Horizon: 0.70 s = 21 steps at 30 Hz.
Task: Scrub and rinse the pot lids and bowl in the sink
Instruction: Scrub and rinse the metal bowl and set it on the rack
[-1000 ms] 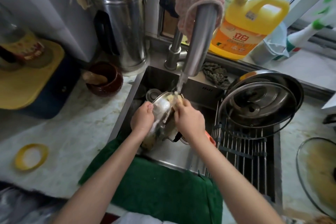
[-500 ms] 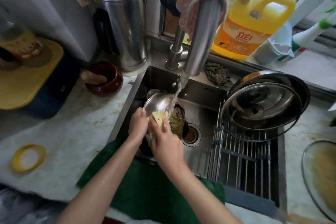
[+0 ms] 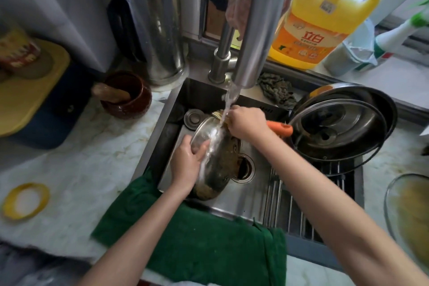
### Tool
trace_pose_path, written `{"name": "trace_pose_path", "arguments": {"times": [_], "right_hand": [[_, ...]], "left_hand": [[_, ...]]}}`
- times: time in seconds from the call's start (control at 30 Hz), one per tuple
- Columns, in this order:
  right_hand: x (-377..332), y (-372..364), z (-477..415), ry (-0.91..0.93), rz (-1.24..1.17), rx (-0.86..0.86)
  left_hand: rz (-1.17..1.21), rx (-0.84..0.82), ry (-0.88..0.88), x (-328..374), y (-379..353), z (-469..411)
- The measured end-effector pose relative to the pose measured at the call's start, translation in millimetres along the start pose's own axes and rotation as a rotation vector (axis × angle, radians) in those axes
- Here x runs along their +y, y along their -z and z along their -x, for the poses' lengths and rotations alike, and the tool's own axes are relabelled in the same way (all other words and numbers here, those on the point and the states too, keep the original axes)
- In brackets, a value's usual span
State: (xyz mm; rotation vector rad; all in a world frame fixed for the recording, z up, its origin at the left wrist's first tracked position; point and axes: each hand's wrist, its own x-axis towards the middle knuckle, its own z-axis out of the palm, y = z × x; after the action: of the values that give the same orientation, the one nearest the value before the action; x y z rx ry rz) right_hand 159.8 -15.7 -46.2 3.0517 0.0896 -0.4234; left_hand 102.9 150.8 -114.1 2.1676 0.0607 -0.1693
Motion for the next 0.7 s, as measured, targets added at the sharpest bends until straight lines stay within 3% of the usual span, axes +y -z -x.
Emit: {"name": "trace_pose_path", "arguments": {"times": [0.07, 0.17, 0.33, 0.5, 0.63, 0.7], "right_hand": [[2, 6, -2, 0.093, -0.062, -0.053], [-16, 8, 23, 0.35, -0.058, 0.022], [19, -10, -3, 0.058, -0.072, -0.029], [-3, 6, 18, 0.315, -0.08, -0.006], [23, -11, -3, 0.03, -0.048, -0.071], [11, -12, 3, 0.057, -0.131, -0.032]], "left_hand": [[0.005, 0.016, -0.007, 0, -4, 2], [0.039, 0.059, 0.007, -8, -6, 4], [0.013, 0.121, -0.01, -11, -15, 8], [0.051, 0.145, 0.015, -21, -13, 10], [0.014, 0.165, -0.027, -14, -18, 9], [0.016, 0.175, 0.005, -13, -20, 8]]}}
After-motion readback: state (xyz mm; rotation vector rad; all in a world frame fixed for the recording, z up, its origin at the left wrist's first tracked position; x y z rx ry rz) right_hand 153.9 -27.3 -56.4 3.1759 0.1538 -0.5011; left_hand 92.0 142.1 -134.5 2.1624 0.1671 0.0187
